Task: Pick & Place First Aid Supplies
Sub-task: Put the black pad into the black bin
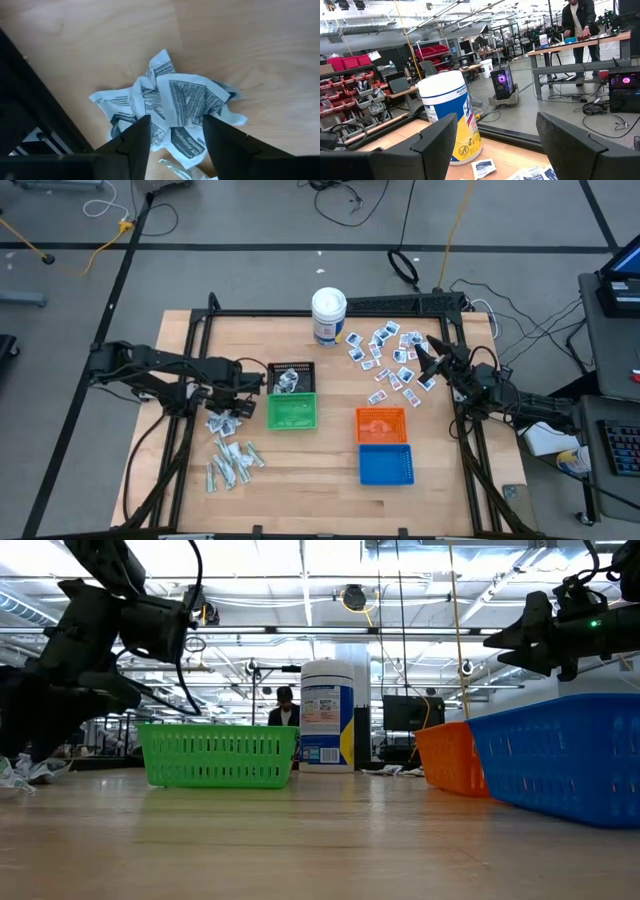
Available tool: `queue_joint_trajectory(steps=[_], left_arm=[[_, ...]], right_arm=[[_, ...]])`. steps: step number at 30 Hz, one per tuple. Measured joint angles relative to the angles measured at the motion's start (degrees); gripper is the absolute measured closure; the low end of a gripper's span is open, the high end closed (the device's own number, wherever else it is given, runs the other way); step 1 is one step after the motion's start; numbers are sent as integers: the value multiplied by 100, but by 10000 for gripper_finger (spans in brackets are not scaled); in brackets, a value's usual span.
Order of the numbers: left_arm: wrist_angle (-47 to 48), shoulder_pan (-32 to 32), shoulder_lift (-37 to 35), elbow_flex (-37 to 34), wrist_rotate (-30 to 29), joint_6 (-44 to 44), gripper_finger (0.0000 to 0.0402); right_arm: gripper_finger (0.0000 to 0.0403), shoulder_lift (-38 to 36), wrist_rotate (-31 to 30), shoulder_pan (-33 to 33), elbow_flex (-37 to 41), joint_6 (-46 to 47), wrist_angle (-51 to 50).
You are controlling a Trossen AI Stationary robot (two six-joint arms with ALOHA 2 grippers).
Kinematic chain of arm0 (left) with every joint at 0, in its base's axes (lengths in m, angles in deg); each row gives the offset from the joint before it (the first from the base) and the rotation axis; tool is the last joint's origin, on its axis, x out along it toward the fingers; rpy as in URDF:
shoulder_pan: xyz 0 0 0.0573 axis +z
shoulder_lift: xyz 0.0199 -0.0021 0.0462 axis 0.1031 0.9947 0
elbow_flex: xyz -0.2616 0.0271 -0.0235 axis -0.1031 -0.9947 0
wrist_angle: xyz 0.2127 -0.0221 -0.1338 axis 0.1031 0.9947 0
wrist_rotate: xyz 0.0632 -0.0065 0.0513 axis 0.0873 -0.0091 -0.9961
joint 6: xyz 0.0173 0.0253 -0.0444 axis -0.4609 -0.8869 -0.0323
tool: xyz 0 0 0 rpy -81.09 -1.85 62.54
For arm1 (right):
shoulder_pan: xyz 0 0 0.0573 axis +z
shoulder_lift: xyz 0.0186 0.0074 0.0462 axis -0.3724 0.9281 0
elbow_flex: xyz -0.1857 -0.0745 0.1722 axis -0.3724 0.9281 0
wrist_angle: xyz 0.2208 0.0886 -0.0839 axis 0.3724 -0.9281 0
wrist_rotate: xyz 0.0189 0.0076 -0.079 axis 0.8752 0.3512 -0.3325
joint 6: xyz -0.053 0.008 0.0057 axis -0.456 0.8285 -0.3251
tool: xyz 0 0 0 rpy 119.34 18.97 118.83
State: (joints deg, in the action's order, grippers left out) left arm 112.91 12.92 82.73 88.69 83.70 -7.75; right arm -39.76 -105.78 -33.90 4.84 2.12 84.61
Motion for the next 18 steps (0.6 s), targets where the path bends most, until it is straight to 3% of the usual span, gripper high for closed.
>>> queue_joint_trajectory(steps=[18], left_arm=[[-572, 4, 2, -98, 242, -128, 391]], right_arm=[[135, 0, 0, 0, 0, 0, 0]])
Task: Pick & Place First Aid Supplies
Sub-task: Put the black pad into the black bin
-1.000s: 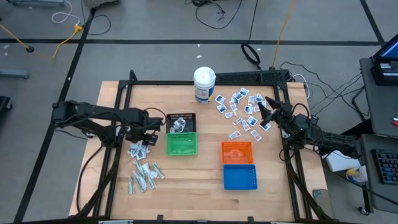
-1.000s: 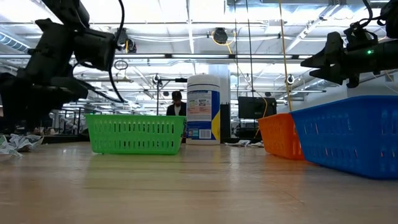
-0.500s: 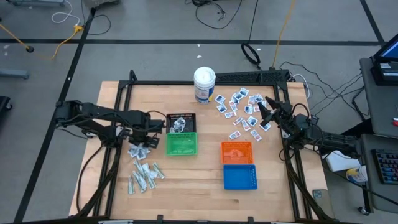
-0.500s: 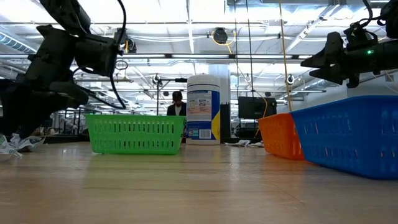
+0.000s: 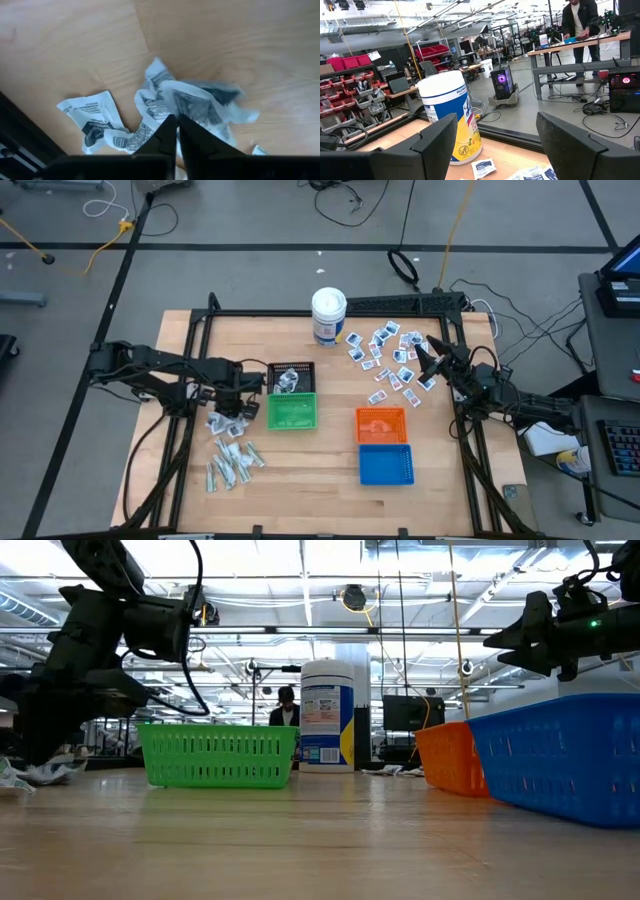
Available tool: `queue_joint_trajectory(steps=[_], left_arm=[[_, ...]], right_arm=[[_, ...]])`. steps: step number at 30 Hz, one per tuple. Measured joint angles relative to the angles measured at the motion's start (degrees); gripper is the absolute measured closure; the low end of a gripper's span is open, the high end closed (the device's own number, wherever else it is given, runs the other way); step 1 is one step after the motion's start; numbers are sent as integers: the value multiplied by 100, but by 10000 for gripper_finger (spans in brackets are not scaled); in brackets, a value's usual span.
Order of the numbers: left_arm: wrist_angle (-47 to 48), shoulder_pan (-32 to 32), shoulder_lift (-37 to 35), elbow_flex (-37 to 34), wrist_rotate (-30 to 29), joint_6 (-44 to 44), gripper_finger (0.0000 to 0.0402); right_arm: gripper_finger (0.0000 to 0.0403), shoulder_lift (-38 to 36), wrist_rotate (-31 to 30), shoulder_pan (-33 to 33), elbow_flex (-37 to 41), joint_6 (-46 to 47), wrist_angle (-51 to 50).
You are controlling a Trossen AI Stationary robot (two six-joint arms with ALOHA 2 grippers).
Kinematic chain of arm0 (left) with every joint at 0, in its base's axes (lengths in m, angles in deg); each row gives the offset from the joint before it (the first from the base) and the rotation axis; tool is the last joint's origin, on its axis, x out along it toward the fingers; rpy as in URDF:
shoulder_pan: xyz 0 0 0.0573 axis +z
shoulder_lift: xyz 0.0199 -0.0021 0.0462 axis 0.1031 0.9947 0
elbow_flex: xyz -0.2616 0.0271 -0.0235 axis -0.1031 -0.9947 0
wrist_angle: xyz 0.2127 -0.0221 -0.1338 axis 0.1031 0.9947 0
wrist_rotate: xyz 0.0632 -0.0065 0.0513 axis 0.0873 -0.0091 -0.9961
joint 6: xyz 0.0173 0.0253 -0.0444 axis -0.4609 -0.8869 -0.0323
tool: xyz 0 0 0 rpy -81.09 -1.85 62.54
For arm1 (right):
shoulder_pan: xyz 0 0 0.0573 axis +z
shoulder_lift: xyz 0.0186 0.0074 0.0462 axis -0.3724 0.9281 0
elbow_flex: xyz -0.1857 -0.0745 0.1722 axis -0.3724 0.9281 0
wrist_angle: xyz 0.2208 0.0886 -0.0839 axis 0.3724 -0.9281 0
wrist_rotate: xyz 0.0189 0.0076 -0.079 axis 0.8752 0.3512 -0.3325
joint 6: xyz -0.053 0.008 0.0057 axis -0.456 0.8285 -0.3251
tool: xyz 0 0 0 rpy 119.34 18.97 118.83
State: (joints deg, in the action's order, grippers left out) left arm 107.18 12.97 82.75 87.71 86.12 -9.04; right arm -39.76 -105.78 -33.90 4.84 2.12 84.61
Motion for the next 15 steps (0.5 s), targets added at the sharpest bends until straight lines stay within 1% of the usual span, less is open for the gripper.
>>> queue_joint_trajectory(steps=[7, 15], left_arm=[[7, 0, -7, 0, 18, -41, 399], [78, 30, -401, 102, 42, -28, 400]], right_arm=[[136, -2, 0, 0, 0, 0, 0], [135, 0, 0, 1, -1, 0, 0]])
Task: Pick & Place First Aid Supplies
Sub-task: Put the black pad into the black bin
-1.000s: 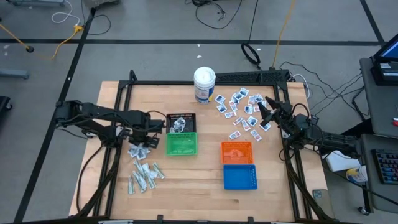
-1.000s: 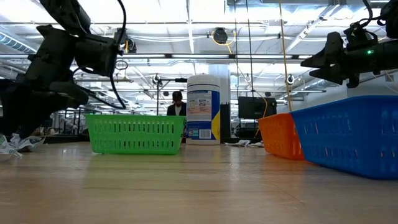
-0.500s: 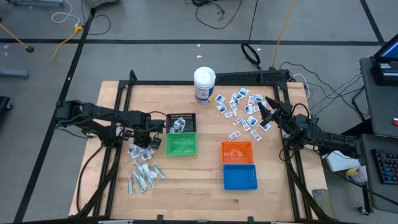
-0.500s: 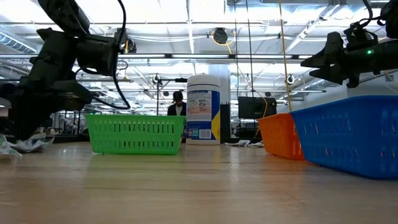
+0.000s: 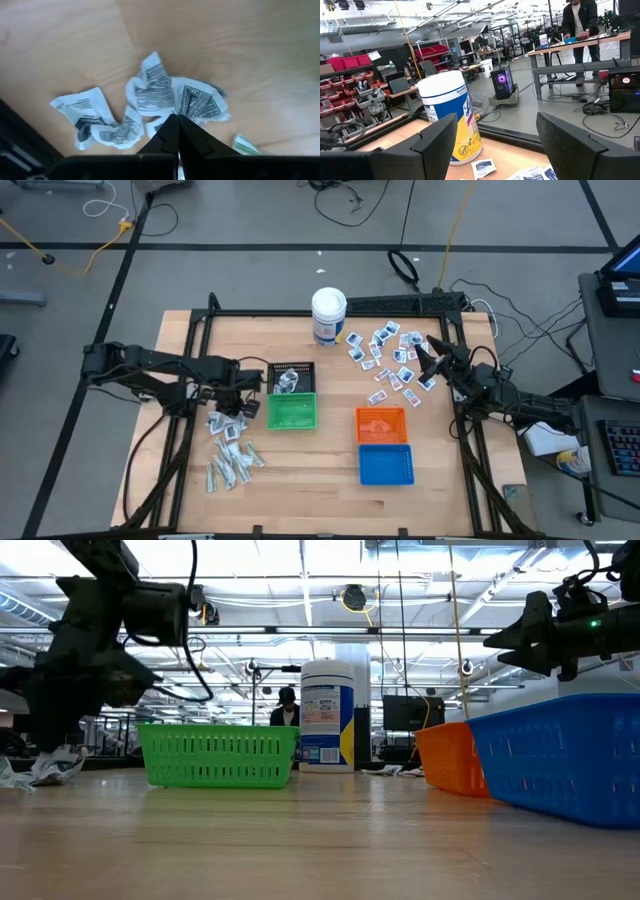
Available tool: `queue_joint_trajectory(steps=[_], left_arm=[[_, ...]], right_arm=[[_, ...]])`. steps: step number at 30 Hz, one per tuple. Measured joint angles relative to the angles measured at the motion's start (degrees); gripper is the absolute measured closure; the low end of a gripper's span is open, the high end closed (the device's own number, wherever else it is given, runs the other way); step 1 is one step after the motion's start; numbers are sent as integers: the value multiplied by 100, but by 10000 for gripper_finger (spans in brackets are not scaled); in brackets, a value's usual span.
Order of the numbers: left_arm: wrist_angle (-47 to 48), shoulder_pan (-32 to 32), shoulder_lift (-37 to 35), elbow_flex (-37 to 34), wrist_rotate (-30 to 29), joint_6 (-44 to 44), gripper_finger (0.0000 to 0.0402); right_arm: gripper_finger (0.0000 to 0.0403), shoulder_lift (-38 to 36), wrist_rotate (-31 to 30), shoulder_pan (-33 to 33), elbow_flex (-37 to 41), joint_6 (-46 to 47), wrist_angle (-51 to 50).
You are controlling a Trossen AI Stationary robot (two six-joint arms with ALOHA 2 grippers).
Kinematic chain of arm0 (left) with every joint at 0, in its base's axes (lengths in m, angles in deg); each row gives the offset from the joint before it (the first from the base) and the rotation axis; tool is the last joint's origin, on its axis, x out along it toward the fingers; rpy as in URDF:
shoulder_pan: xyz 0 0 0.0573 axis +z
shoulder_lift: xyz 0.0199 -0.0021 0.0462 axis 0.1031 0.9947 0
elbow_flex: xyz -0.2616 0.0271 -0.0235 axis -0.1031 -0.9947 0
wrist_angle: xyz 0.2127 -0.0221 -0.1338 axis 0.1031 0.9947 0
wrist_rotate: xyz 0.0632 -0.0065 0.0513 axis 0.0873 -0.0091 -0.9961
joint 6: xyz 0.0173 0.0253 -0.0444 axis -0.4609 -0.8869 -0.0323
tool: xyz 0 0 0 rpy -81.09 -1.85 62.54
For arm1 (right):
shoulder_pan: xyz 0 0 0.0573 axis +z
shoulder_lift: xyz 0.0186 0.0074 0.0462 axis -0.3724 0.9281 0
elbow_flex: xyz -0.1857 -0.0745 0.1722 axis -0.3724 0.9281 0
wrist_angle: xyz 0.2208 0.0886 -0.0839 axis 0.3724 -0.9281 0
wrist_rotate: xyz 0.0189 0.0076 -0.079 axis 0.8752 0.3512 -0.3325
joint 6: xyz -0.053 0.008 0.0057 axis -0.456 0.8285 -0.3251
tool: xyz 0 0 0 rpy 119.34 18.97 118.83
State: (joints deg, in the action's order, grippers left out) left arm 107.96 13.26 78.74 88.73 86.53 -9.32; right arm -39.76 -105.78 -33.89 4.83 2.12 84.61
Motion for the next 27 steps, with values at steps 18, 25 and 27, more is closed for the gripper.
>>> queue_joint_trajectory(steps=[18, 25, 27], left_arm=[[1690, 459, -1285, 446, -413, -620, 401], [1833, 750, -723, 953, -695, -1634, 401], [1815, 877, -387, 1249, -838, -2082, 401]], right_arm=[[136, -2, 0, 1, -1, 0, 0], [135, 0, 0, -1, 1, 0, 0], [136, -2, 0, -1, -1, 0, 0]])
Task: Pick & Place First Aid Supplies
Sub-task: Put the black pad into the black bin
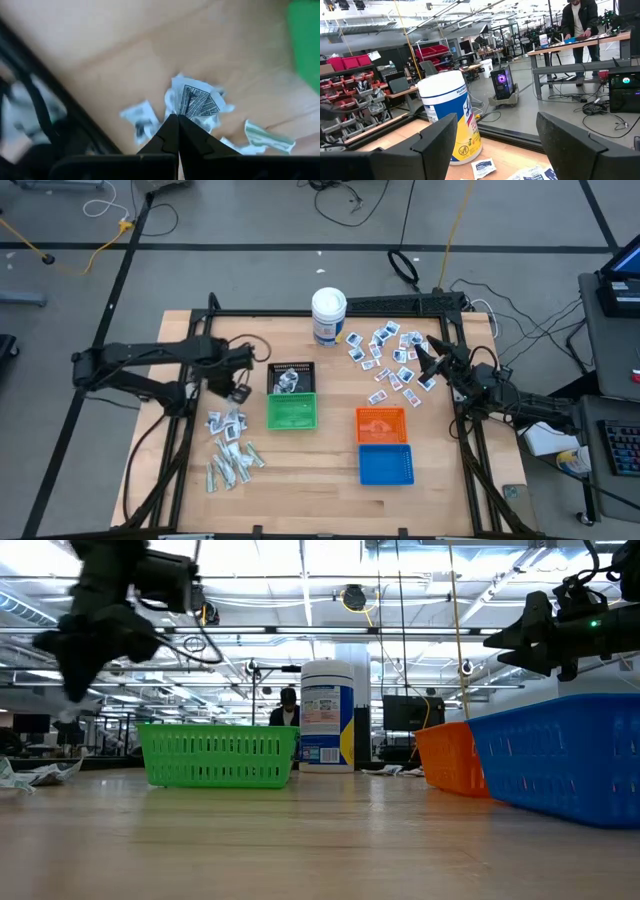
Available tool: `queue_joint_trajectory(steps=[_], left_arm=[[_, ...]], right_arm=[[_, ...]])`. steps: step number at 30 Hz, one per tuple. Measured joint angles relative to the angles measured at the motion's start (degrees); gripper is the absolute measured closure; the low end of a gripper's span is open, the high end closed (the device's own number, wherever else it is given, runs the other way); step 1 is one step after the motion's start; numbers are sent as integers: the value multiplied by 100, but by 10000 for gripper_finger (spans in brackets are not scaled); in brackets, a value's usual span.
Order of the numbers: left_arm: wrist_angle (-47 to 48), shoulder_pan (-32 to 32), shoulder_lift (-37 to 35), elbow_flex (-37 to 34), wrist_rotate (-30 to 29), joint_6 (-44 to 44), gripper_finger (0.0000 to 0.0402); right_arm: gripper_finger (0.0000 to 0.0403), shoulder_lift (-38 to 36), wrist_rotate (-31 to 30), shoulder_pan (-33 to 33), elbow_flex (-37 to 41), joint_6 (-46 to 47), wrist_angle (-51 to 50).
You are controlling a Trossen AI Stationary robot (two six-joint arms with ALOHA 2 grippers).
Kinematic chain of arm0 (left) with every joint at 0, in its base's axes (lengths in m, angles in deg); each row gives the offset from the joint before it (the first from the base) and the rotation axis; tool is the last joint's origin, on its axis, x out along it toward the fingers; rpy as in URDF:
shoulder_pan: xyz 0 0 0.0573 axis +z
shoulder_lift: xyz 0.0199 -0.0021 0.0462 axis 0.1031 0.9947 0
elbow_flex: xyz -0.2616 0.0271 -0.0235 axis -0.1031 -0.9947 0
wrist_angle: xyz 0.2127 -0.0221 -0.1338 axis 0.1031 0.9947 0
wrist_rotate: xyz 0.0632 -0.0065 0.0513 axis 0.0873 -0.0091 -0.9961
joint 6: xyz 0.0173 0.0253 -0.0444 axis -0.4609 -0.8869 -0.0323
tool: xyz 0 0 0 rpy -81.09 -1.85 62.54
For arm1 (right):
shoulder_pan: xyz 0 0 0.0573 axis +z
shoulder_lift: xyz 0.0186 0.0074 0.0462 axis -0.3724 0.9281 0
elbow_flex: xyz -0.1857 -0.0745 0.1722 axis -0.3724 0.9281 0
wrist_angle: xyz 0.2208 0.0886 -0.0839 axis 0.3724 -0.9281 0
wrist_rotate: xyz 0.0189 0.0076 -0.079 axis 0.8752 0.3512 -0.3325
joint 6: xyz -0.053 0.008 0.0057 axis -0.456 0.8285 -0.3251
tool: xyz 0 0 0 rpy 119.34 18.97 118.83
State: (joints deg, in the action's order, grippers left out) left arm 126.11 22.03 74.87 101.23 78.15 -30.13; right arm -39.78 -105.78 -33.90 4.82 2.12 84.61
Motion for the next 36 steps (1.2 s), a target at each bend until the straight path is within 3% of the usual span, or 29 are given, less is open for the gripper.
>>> queue_joint_trajectory(steps=[8, 18, 26, 36], left_arm=[[20, 413, 1260, 1237, -147, -1830, 401], [123, 456, 2642, 2889, -234, -3719, 402], [114, 482, 3572, 3778, -389, -4429, 402], [45, 434, 4340, 3936, -401, -4597, 402]], right_arm=[[135, 0, 0, 0, 2, 0, -2], [135, 1, 0, 0, 1, 0, -1], [136, 0, 0, 1, 1, 0, -1], [136, 1, 0, 1, 0, 0, -2]])
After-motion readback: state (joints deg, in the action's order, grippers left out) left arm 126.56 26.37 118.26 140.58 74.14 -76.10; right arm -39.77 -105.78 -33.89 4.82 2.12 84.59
